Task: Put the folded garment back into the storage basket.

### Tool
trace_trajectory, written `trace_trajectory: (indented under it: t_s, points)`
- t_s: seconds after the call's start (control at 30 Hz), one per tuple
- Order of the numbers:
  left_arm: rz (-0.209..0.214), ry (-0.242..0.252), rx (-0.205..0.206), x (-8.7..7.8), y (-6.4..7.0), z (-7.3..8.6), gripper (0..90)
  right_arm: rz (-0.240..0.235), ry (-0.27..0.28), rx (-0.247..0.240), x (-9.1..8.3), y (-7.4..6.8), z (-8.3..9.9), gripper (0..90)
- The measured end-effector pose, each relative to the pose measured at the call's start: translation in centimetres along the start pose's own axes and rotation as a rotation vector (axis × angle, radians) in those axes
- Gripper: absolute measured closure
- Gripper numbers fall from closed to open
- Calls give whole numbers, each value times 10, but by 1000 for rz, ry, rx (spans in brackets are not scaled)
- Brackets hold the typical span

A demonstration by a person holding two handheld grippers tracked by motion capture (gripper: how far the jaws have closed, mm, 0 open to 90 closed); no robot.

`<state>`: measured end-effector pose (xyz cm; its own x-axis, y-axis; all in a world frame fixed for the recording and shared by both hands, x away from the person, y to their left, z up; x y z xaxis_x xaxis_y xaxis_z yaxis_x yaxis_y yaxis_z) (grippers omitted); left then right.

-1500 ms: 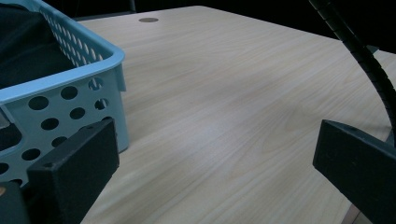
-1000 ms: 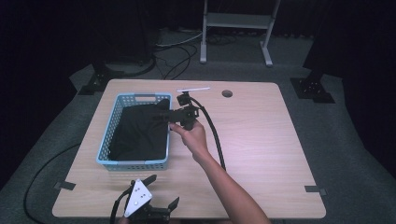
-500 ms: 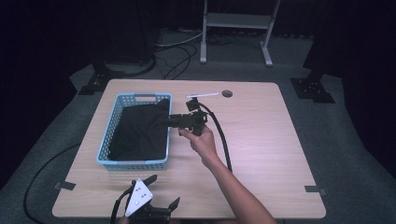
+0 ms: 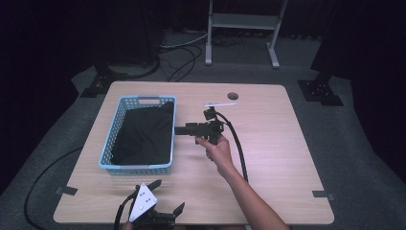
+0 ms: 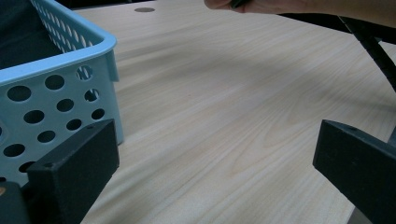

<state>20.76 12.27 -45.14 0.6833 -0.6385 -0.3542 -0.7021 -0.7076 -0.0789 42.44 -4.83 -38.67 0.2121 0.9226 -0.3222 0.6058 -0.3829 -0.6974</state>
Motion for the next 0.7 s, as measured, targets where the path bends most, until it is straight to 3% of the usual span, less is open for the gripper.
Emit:
trace_trajectory:
  t_s: [0.7]
  points:
    - [-2,-12,-8,2,-3,2,0,70,23,22,-35,32,21,182]
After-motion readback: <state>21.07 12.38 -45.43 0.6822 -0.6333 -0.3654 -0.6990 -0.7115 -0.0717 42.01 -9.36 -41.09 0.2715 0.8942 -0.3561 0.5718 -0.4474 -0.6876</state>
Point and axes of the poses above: each handheld gripper's, and its own axes: x roughly forward along the jaws, z roughly out of its underside, y roughly to its right, the point moved 3 cm from there along x, roughly forward along the jaws, and after that the axes turned 6 degrees about x, right-handed, at the moved point
